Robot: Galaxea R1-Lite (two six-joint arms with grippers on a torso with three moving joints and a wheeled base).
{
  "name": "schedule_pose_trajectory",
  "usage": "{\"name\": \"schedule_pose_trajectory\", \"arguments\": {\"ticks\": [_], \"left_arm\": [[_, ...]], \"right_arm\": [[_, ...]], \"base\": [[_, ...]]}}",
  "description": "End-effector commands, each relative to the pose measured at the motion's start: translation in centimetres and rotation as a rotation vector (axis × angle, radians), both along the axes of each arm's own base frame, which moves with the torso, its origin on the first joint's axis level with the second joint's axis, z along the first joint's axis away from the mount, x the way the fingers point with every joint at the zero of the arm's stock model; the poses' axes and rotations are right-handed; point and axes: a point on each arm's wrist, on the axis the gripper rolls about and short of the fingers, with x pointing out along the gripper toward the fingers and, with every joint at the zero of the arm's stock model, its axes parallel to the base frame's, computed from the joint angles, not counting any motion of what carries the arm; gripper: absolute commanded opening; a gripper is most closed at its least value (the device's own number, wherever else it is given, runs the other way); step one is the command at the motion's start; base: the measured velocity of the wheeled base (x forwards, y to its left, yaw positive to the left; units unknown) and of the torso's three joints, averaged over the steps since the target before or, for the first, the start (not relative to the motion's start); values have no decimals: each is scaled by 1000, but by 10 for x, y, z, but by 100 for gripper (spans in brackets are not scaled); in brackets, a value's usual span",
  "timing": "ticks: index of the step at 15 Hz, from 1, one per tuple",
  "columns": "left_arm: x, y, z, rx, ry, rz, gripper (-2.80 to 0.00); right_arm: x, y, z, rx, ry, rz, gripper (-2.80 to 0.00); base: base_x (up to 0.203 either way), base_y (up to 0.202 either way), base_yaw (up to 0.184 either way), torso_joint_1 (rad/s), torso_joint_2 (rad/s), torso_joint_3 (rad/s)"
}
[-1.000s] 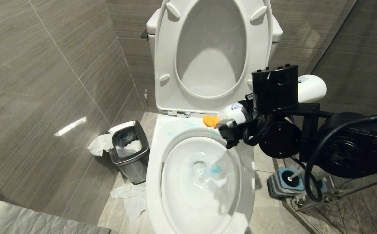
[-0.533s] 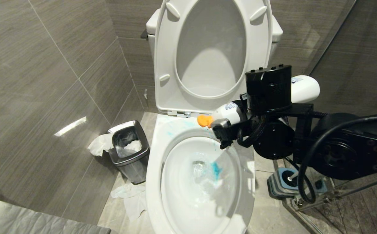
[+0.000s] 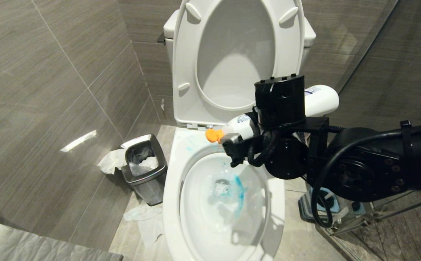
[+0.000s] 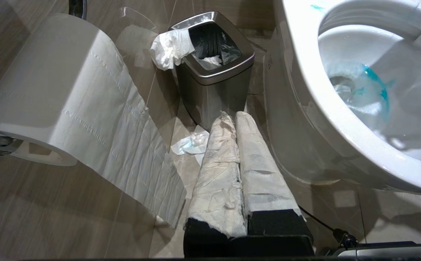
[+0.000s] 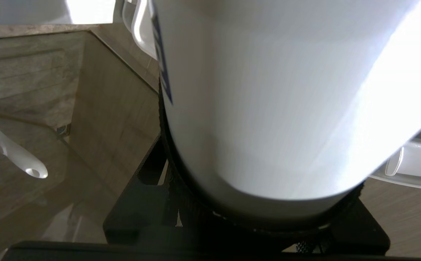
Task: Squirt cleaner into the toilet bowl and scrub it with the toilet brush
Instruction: Pour in the cleaning agent
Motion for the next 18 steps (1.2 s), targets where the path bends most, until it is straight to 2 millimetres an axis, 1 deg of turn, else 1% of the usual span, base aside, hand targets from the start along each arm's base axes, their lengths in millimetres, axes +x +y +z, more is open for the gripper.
{"name": "schedule_pose_trajectory", "arguments": {"ticks": [1, 6, 9, 14, 18], "left_arm": [[0, 0, 0, 0, 2, 0, -280], [0, 0, 0, 0, 2, -2, -280], [0, 0, 0, 0, 2, 0, -280], [0, 0, 0, 0, 2, -2, -280], [0, 0, 0, 0, 2, 0, -280]], "right_arm": [[0, 2, -3, 9, 1, -2, -280], [0, 4, -4, 54, -5, -7, -280], [0, 4, -6, 129, -17, -17, -280], [1, 5, -8, 306, -41, -35, -280], [9, 14, -14, 558, -69, -40, -280]], "base": [[0, 0, 0, 0, 0, 0], [0, 0, 0, 0, 0, 0], [0, 0, 0, 0, 0, 0], [0, 0, 0, 0, 0, 0], [0, 0, 0, 0, 0, 0]]}}
